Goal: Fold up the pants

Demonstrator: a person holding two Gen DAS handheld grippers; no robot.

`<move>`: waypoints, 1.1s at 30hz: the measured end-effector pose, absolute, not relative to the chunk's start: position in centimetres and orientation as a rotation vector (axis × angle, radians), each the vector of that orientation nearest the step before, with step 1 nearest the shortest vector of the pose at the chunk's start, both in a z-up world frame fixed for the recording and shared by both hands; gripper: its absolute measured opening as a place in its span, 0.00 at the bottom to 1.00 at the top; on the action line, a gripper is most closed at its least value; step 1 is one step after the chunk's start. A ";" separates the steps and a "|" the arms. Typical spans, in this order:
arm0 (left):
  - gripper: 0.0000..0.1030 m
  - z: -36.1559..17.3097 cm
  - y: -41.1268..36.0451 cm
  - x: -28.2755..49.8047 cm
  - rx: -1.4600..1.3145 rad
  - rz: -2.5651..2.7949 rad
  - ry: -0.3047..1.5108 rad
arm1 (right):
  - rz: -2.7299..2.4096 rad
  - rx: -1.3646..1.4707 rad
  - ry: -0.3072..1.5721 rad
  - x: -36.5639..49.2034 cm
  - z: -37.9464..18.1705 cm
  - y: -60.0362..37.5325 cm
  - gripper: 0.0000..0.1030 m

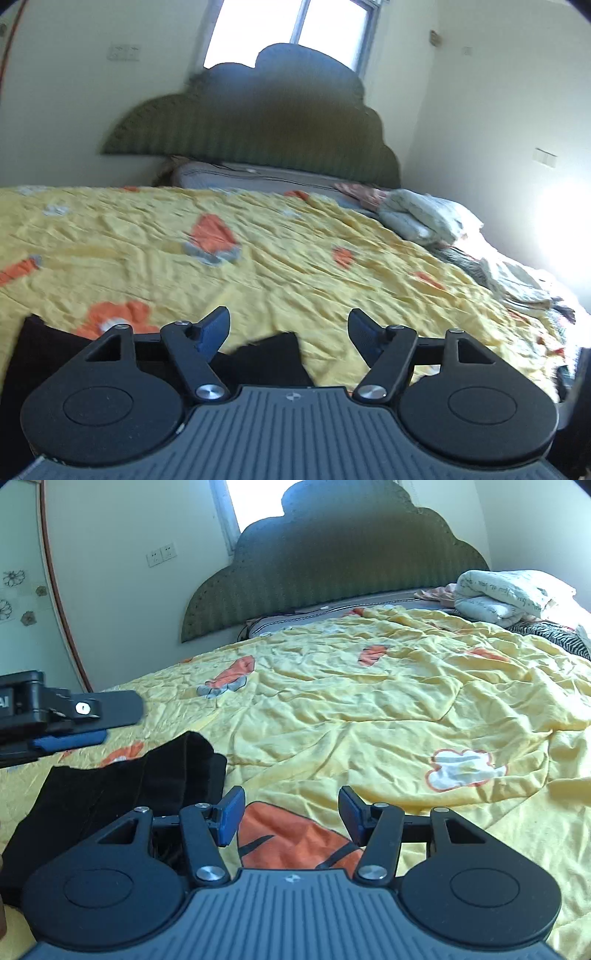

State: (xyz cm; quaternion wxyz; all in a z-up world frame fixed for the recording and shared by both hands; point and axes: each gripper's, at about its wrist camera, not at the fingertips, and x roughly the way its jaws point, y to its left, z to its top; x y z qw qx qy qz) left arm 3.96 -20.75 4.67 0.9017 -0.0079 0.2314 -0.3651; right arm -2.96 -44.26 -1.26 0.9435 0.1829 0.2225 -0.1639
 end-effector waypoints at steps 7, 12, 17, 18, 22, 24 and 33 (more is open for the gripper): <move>0.67 4.4 -14.4 11.4 0.036 -0.449 0.573 | 0.047 0.632 0.380 1.6 -0.1 -45.4 0.55; 0.67 2.7 -13.3 12.7 0.150 -0.376 0.599 | 0.132 0.720 0.470 7.0 -2.1 -45.6 0.55; 0.67 0.6 -13.7 13.9 0.196 -0.355 0.652 | 0.117 0.693 0.509 8.5 -2.5 -45.3 0.20; 0.67 0.2 -13.8 14.3 0.192 -0.346 0.664 | 0.090 0.647 0.516 8.4 -2.2 -45.1 0.16; 0.69 -1.3 -13.9 16.3 0.164 -0.294 0.723 | -0.012 0.471 0.540 8.7 -1.4 -44.1 0.13; 0.69 -1.5 -13.5 16.8 0.140 -0.289 0.753 | -0.042 0.415 0.561 9.3 -1.6 -43.7 0.13; 0.67 1.2 -10.7 10.8 0.139 -0.336 0.653 | -0.109 0.280 0.479 4.0 1.2 -41.4 0.27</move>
